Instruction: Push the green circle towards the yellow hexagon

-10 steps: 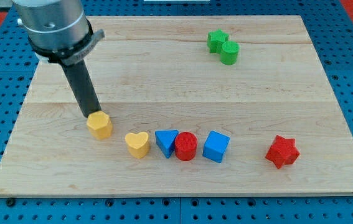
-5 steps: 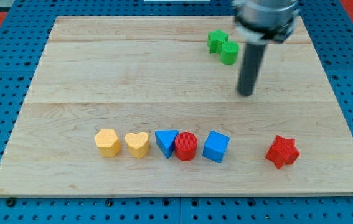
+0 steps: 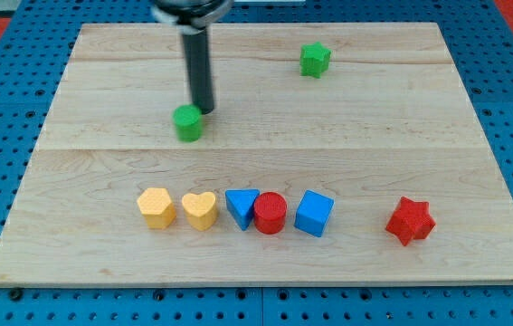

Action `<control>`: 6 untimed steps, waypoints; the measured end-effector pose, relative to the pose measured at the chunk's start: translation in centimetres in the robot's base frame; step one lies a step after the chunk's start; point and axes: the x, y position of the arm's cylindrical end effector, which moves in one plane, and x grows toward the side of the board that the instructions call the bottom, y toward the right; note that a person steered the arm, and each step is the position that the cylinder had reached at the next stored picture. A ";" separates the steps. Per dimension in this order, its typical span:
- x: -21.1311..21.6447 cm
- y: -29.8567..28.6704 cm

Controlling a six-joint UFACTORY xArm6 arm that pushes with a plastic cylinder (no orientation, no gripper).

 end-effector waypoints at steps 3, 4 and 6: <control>6.5 -3.5; 5.9 -7.2; 7.6 -14.1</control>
